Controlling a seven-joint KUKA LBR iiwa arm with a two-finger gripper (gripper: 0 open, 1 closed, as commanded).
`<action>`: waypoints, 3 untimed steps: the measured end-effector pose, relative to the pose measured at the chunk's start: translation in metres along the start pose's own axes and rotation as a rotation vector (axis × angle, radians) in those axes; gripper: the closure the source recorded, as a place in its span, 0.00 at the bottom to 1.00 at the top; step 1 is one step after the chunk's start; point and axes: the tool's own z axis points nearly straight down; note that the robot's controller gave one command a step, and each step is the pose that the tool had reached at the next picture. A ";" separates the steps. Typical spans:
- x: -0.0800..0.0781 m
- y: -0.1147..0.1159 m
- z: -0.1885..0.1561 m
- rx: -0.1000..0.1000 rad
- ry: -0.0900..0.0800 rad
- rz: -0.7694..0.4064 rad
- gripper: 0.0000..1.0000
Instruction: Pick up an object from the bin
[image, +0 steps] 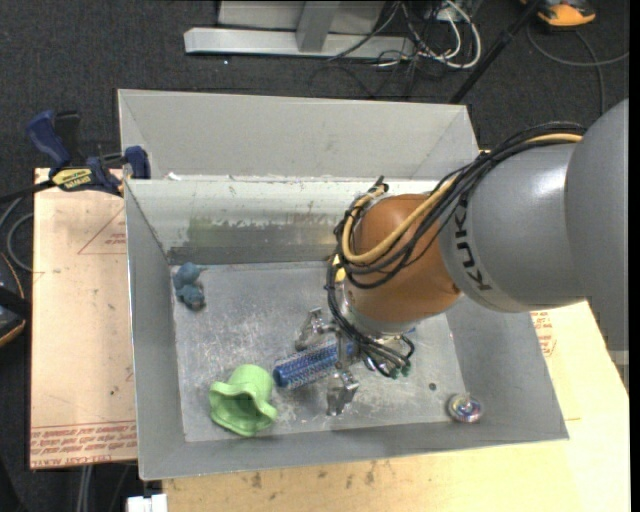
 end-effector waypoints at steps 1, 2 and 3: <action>0.000 -0.021 -0.008 0.001 -0.001 0.017 0.00; -0.019 -0.005 0.026 0.002 -0.002 0.041 0.00; -0.021 -0.005 0.024 0.000 -0.001 0.043 0.00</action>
Offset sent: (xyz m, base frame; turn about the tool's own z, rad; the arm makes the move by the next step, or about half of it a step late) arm 0.0059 -0.0186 0.0080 0.0117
